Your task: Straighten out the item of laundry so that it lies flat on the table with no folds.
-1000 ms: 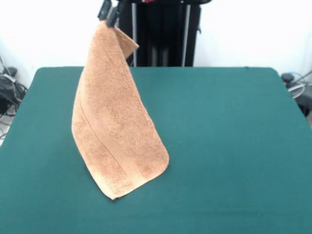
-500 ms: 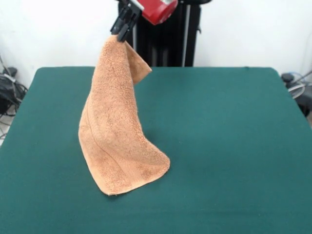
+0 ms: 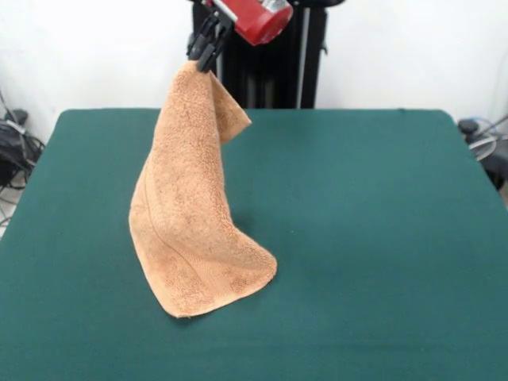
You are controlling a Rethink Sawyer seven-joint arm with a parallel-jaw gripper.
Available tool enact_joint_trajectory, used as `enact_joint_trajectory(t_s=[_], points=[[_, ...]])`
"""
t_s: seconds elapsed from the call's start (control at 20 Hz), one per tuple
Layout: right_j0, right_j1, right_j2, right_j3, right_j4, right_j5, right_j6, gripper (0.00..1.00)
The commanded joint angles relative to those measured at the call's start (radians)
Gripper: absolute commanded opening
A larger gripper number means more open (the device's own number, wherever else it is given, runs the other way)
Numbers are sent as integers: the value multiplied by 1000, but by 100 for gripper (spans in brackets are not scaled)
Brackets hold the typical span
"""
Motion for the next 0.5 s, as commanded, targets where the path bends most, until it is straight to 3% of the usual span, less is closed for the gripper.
enact_joint_trajectory(t_s=[0.05,0.5], points=[[-21,-72,98,165,69,-43,177,0],[-86,-163,177,274,65,-86,61,0]])
